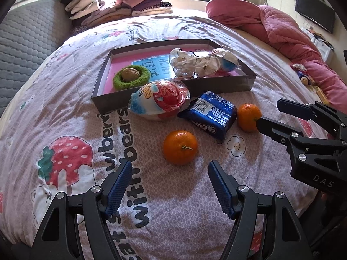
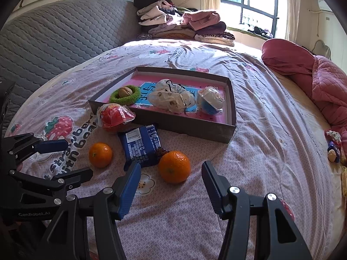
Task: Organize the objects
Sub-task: 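Move the right gripper toward the large orange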
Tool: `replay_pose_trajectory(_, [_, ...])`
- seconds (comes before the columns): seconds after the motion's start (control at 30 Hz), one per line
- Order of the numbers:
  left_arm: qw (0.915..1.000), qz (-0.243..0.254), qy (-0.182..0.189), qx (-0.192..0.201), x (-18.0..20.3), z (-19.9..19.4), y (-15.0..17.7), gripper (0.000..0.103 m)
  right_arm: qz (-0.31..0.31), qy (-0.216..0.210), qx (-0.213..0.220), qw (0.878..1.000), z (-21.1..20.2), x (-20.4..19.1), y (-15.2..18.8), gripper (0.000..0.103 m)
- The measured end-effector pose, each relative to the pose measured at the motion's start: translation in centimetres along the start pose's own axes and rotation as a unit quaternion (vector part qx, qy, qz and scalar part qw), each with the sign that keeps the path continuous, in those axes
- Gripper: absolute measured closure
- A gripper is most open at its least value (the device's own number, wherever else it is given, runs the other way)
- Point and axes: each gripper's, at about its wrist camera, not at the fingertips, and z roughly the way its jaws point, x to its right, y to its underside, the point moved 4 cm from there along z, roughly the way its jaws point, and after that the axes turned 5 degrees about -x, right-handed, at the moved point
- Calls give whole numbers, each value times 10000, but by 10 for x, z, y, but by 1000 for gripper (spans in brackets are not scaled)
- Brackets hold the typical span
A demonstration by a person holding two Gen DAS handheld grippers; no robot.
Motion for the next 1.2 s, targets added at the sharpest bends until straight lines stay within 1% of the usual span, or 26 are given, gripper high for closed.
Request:
replay_pose_trajectory(0.27, [10000, -59, 8, 6, -2, 7, -2, 29, -25, 112, -143, 9998, 15, 2, 5, 45])
replay_pose_trajectory(0.37, [10000, -81, 22, -14, -3, 10, -2, 29, 2, 94, -178, 9998, 17, 4, 6, 45])
replay_pose_trajectory(0.77, [9999, -103, 26, 80, -2, 17, -7, 29, 106, 121, -192, 9997, 28, 10, 8, 45])
replay_pose_trajectory(1.03, [9998, -186, 35, 89, -5, 27, -11, 29, 49, 176, -266, 9995, 38, 9, 9, 45])
replay_pose_trajectory(1.2, [9997, -215, 57, 117, -6, 30, -13, 29, -45, 253, -231, 9994, 42, 6, 8, 45])
